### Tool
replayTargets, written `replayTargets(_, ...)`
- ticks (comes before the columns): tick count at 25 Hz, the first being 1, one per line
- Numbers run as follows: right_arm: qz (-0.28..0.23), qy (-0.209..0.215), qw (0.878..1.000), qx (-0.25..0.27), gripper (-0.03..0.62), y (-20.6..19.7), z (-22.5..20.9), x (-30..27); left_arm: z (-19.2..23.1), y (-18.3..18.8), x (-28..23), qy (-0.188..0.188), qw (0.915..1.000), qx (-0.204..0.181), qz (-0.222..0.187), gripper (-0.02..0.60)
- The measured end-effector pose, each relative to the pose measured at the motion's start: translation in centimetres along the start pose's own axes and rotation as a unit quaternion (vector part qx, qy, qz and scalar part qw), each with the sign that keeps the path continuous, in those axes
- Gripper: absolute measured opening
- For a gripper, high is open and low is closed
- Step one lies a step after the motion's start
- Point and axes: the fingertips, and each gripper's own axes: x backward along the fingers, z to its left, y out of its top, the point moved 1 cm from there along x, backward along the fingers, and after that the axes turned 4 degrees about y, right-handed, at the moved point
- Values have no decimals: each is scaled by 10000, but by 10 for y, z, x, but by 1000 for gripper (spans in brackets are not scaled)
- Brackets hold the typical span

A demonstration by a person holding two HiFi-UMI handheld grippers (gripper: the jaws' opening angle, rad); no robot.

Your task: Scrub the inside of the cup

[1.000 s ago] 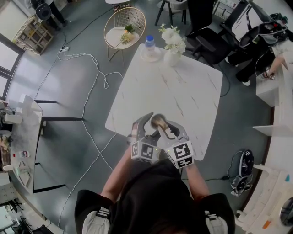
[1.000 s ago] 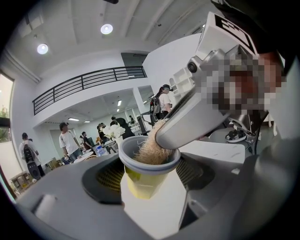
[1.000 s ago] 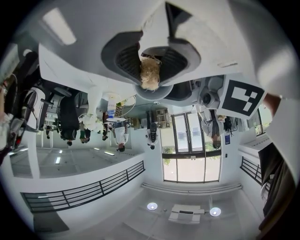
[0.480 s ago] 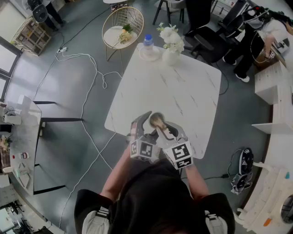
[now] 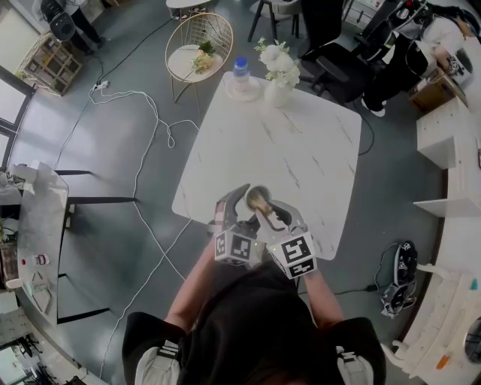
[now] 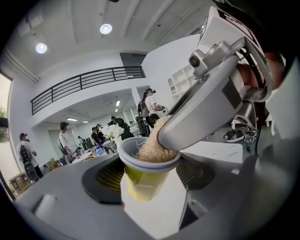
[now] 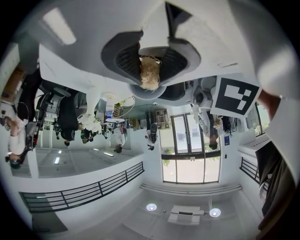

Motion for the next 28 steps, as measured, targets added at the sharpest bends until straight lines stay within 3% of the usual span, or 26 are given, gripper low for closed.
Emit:
replayTargets(13, 10, -176, 9998, -134, 104, -2, -14, 7, -6, 4, 4, -96, 9998, -145, -61, 356)
replayTargets(28, 35, -32, 9999, -94, 104, -3, -5, 4, -1, 4, 0, -71, 10000, -56, -14, 356)
